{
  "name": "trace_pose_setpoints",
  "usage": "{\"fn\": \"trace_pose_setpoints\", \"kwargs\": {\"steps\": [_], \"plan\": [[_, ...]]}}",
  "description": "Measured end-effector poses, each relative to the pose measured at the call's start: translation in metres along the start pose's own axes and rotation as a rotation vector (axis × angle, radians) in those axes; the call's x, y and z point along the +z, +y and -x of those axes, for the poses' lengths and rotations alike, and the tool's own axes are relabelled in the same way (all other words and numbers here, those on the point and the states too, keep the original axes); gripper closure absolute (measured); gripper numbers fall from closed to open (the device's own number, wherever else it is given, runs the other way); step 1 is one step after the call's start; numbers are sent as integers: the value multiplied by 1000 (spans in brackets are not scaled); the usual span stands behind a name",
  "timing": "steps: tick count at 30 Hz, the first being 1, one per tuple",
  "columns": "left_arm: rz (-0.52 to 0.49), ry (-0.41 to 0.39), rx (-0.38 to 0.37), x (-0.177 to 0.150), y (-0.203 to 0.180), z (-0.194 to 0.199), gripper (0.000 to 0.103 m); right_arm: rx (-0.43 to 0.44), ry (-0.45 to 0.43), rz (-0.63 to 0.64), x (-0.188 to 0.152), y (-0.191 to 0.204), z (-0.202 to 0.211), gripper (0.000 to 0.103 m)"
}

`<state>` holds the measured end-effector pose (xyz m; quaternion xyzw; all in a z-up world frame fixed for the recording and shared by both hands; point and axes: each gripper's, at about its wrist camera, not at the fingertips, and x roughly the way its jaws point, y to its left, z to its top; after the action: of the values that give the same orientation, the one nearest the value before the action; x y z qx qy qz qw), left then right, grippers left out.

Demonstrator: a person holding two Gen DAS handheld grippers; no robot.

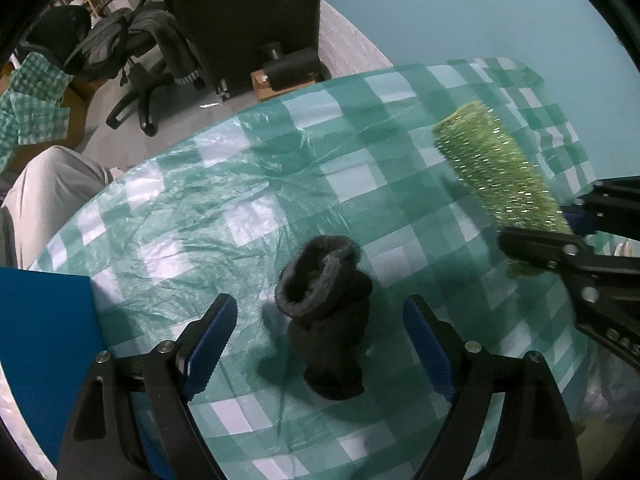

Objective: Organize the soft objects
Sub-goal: 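Grasp the black sock with the left tool while the right tool grasps the green glittery scrubber, then lift the black sock and green scrubber and carry both over the box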

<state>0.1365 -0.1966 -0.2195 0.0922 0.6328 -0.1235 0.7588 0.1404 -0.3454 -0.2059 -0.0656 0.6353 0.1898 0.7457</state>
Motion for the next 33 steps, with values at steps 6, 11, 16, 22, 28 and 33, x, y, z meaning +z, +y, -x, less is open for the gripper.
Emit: {"fn": "trace_pose_setpoints", "kwargs": {"steps": [6,11,16,22,28,33], "plan": [[-13,0,21,-6,-7,-2,56,4,-3,4,0,-1,1,89],[-19,-17,27,-17,-9,4,62,10,-7,18,-6,2,3,89],[-1,-41,34,-30,-5,18,62,19,-10,32,-7,6,6,89],[52,-59,41,-42,6,38,62,30,-28,52,-5,13,17,89],[109,-83,41,-55,19,60,62,45,-55,76,-4,25,36,89],[135,-113,51,-65,30,83,62,48,-69,95,-4,38,52,89]]}}
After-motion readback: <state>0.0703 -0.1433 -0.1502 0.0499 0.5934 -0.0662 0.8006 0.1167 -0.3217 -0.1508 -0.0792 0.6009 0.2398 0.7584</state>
